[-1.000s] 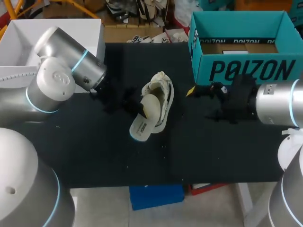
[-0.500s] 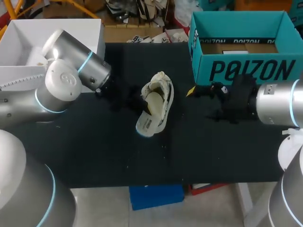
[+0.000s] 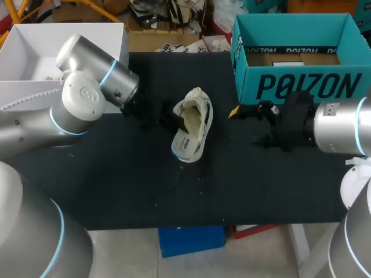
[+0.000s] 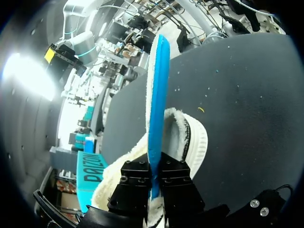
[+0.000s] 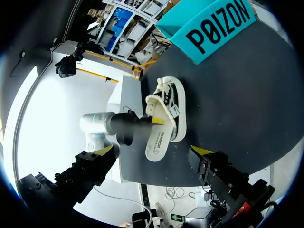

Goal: Take the shoe out of the shoebox, open the shoe tongue, remove and reinsert the insole, then place the shoe into the shoebox

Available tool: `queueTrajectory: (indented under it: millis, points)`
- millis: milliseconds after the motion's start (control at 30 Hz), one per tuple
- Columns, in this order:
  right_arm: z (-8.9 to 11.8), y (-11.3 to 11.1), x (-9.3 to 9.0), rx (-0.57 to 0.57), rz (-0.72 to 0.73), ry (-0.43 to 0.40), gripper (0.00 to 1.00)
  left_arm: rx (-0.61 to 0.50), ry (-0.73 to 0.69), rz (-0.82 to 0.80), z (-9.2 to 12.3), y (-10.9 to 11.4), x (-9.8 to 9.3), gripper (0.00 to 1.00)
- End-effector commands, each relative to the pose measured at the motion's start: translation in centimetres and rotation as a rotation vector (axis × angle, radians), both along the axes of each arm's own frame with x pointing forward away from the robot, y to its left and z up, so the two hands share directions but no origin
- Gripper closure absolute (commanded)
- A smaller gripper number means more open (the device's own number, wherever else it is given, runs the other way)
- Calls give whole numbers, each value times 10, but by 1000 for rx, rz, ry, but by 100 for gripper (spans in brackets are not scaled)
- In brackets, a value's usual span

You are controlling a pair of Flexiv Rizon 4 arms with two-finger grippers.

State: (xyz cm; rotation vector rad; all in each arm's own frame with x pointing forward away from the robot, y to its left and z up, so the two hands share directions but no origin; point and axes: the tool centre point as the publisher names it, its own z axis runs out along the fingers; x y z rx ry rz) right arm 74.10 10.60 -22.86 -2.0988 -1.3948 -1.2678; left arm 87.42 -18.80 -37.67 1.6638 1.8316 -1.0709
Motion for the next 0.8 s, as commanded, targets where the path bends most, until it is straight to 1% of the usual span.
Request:
queueTrajectory:
  millis: [33, 267, 333, 367, 400, 467, 500, 800]
  points:
    - [0, 0, -1, 0, 1, 0, 0, -3, -2, 11, -3, -3, 8, 100]
    - [0, 0, -1, 0, 1, 0, 0, -6, -9, 26, -2, -4, 14, 100]
    - [0, 0, -1, 0, 1, 0, 0, -8, -12, 30, -1, -5, 15, 71]
    - [0, 0, -1, 0, 1, 0, 0, -8, -13, 31, 0, -4, 15, 67]
    - [0, 0, -1, 0, 1, 0, 0, -9, -13, 31, 0, -4, 14, 66]
    - [0, 0, -1, 0, 1, 0, 0, -10, -15, 34, 2, -2, 13, 59]
    - [0, 0, -1, 0, 1, 0, 0, -10, -16, 35, 3, -1, 12, 54]
    - [0, 0, -1, 0, 1, 0, 0, -14, -22, 22, 12, 6, -4, 54]
